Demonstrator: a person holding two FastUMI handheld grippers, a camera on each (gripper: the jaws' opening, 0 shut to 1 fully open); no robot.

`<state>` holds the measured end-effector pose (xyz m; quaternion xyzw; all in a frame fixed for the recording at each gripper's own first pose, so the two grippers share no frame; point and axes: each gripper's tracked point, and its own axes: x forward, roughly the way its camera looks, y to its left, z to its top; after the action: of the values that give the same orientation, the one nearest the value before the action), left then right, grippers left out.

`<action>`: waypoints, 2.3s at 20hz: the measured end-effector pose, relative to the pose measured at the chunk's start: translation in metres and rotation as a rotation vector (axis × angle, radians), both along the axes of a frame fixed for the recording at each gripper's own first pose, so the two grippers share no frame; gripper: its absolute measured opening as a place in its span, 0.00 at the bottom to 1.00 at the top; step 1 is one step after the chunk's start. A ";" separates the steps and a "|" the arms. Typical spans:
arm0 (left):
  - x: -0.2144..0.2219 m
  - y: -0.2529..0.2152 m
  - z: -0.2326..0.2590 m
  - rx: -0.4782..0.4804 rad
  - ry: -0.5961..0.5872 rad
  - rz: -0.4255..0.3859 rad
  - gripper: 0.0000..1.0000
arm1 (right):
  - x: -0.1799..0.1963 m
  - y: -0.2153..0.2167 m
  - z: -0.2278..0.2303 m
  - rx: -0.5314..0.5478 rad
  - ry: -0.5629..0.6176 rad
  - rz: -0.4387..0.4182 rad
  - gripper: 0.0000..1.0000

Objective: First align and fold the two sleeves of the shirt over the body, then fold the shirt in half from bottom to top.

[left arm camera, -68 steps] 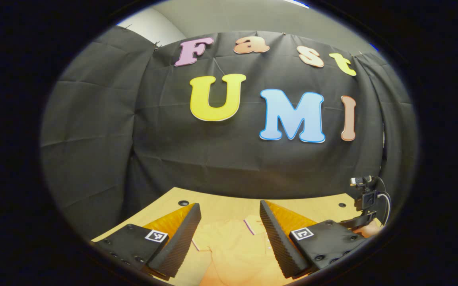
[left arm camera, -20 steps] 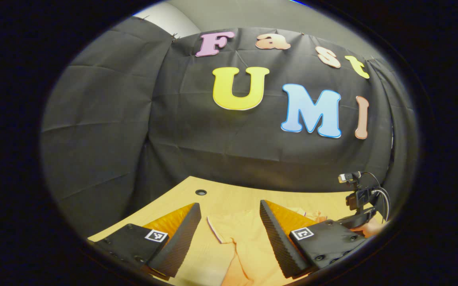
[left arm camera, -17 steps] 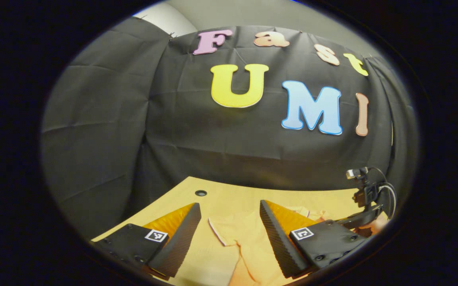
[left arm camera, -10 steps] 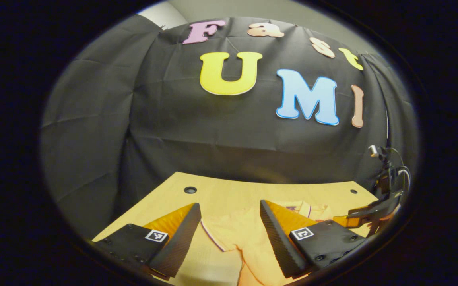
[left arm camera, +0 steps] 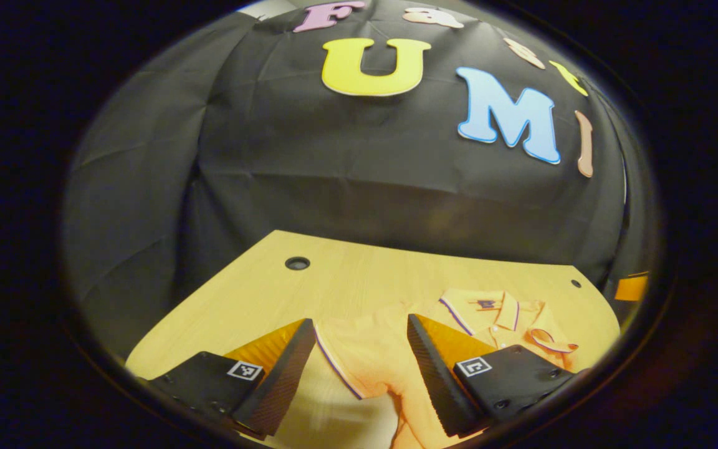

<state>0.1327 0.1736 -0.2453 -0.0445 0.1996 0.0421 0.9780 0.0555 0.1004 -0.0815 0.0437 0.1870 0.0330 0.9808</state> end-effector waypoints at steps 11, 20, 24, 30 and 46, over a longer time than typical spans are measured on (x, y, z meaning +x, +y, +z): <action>0.038 0.022 -0.084 -0.007 0.169 0.087 0.97 | -0.067 -0.005 0.028 -0.075 -0.057 0.006 0.91; 0.042 0.027 -0.105 0.071 0.241 0.100 0.88 | -0.086 -0.015 0.031 -0.021 -0.064 -0.018 0.91; 0.039 0.026 -0.105 0.072 0.257 0.099 0.51 | -0.094 -0.022 0.024 -0.023 -0.054 -0.024 0.91; 0.039 0.021 -0.101 0.039 0.245 0.085 0.06 | -0.104 -0.030 0.015 0.005 -0.051 -0.045 0.91; 0.041 -0.122 -0.036 0.180 0.090 -0.223 0.07 | -0.119 -0.054 0.000 0.005 -0.032 -0.098 0.91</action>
<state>0.1742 0.0519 -0.2812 0.0676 0.2423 -0.0469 0.9667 -0.0639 0.0468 -0.0813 0.0549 0.1690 -0.0140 0.9840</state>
